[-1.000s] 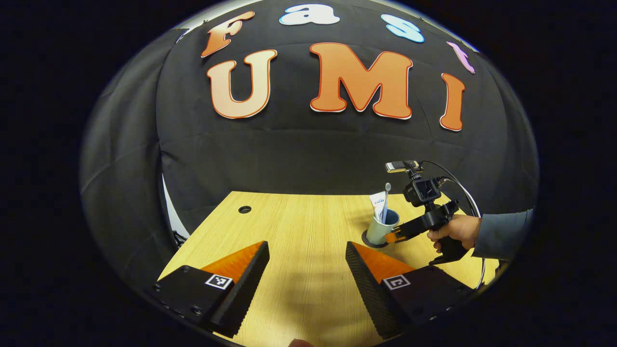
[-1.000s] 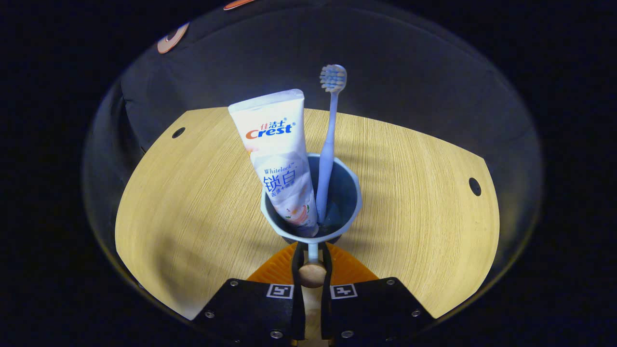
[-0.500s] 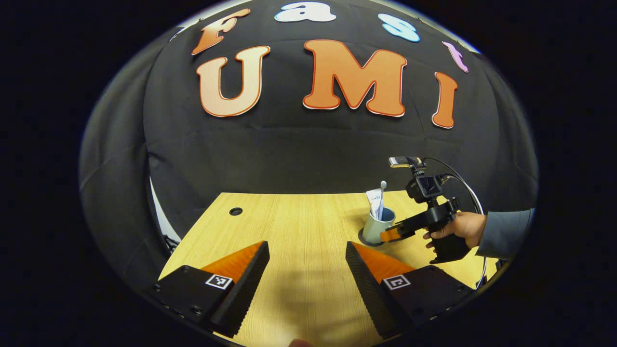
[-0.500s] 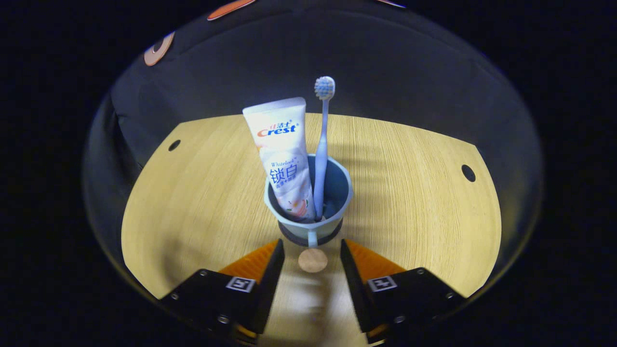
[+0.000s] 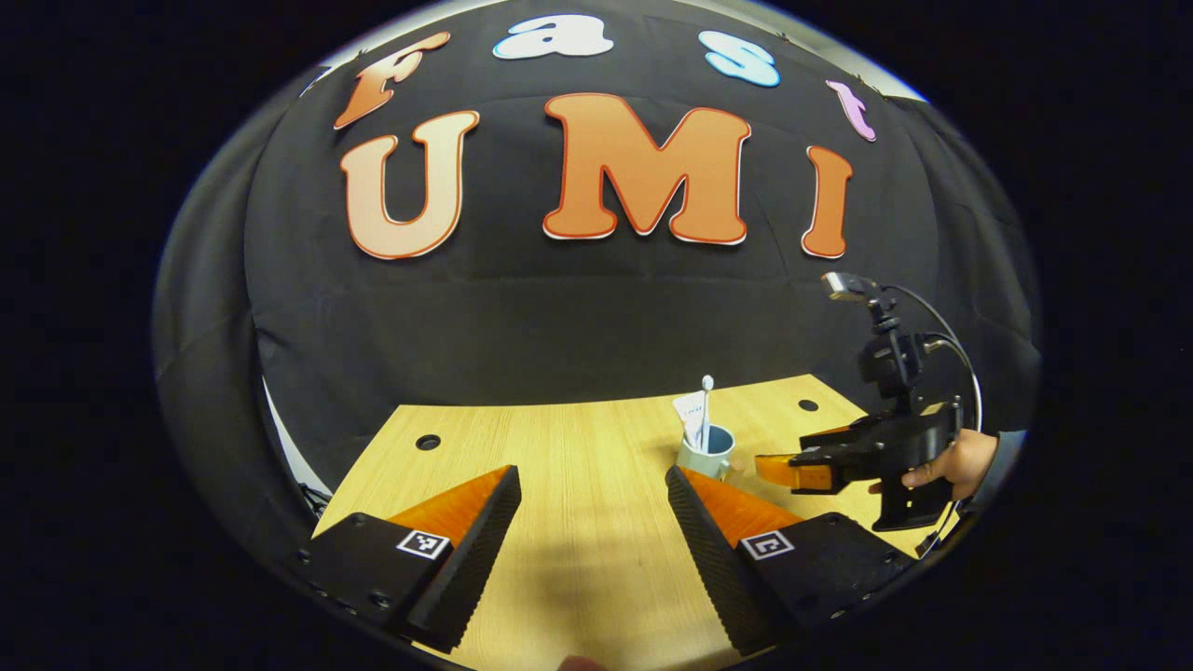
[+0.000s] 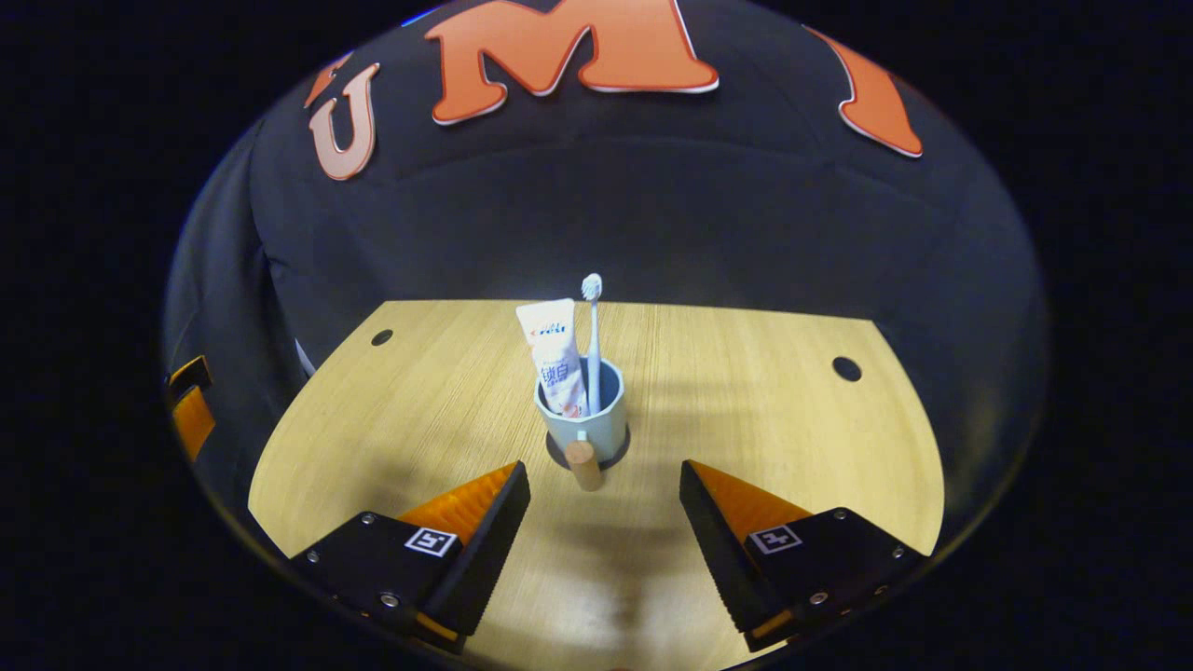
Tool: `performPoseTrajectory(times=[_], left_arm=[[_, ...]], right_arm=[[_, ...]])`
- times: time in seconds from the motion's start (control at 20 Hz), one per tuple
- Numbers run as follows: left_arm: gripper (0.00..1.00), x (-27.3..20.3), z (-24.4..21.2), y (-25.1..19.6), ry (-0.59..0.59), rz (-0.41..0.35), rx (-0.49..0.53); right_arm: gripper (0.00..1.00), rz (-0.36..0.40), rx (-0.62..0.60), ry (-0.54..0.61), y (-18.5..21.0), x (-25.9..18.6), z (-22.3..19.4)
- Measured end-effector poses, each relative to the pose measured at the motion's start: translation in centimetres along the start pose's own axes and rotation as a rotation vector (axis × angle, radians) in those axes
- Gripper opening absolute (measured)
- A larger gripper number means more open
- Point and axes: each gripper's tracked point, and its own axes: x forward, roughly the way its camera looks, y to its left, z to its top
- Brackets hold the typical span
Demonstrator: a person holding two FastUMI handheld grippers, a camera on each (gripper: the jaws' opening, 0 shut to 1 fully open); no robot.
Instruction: Put the toothbrush and toothpaste on the desktop into the cup, then pick up the cup and place it on the coaster on the desktop.
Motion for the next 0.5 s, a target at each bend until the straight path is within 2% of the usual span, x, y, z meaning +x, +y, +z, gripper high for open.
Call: performPoseTrajectory(times=[0.25,0.3,0.5], left_arm=[[0.97,-2.5,1.6,-4.1,-0.061,0.05,-0.02],[0.97,-4.8,2.4,-4.8,-0.08,0.059,-0.029],[0.97,-7.5,4.7,-8.6,-0.195,0.077,-0.048]], right_arm=[[0.98,0.001,-0.008,-0.212,-3.7,-8.5,3.8],[0.98,-0.016,-0.007,-0.262,-4.7,-10.0,4.6],[0.98,-0.045,-0.023,-0.471,-7.7,-16.6,6.0]])
